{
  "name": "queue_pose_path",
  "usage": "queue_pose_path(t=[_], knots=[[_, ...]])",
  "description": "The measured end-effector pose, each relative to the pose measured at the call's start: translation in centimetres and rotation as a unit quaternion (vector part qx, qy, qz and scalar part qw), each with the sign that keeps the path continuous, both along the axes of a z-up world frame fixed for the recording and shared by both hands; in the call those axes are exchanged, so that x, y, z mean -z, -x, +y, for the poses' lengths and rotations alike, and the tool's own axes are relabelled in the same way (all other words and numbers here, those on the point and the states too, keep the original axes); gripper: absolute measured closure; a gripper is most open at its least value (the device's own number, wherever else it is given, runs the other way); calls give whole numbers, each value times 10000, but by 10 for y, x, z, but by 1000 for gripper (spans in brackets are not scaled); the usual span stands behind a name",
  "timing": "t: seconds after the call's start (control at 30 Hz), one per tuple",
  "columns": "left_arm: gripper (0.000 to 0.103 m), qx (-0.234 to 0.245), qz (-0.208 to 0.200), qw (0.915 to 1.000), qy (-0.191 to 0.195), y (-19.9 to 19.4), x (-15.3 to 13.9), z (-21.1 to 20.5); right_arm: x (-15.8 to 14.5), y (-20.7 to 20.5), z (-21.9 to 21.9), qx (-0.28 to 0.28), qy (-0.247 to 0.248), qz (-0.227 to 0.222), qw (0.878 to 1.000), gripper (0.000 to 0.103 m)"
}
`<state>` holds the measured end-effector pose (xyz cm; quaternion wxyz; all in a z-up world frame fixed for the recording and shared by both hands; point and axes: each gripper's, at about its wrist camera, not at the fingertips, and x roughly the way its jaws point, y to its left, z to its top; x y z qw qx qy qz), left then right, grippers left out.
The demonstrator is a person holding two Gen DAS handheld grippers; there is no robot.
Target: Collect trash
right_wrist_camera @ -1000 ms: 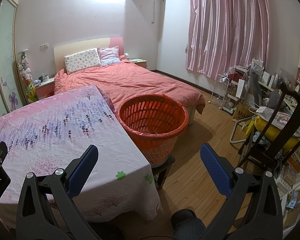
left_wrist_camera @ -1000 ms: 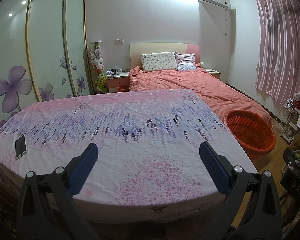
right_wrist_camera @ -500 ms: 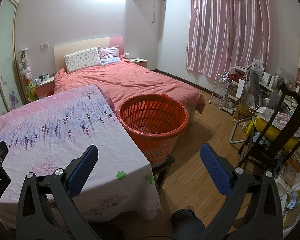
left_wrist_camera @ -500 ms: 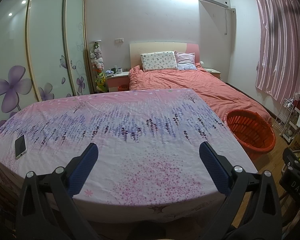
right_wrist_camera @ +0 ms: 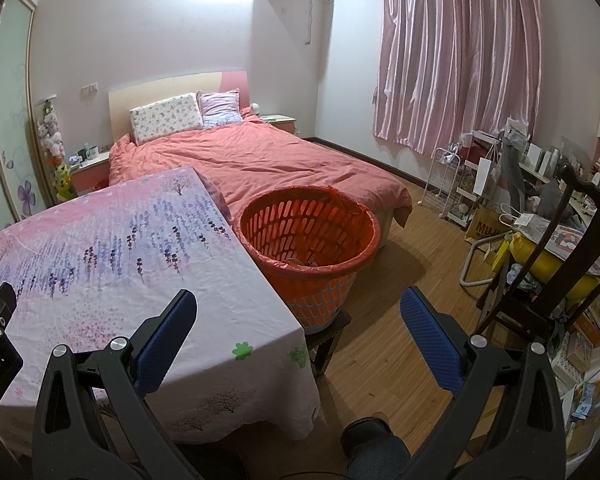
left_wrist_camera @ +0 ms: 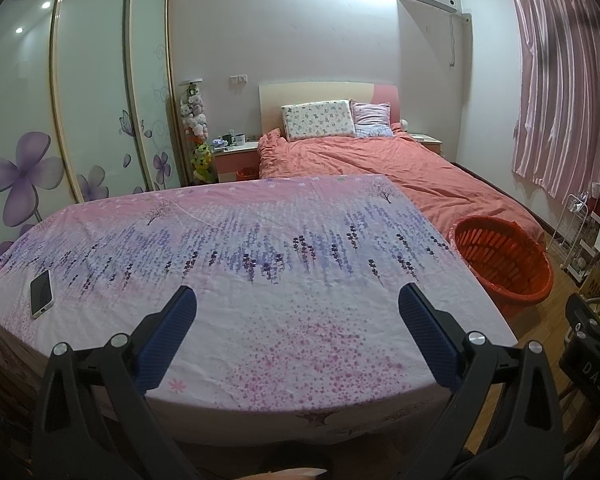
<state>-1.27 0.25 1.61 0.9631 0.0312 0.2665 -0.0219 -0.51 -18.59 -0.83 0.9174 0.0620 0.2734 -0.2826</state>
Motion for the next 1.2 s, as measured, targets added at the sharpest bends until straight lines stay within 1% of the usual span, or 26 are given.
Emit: queue_pose_path(t=[0.7,1.2], knots=[[4,-3,29,10000,-14,-2,3,2,10,-2,1,-40,-32,59,10000,2],[4,9,61,10000,-13,-5,6,6,10,-1,-2,-74,-49,100,9999,2]])
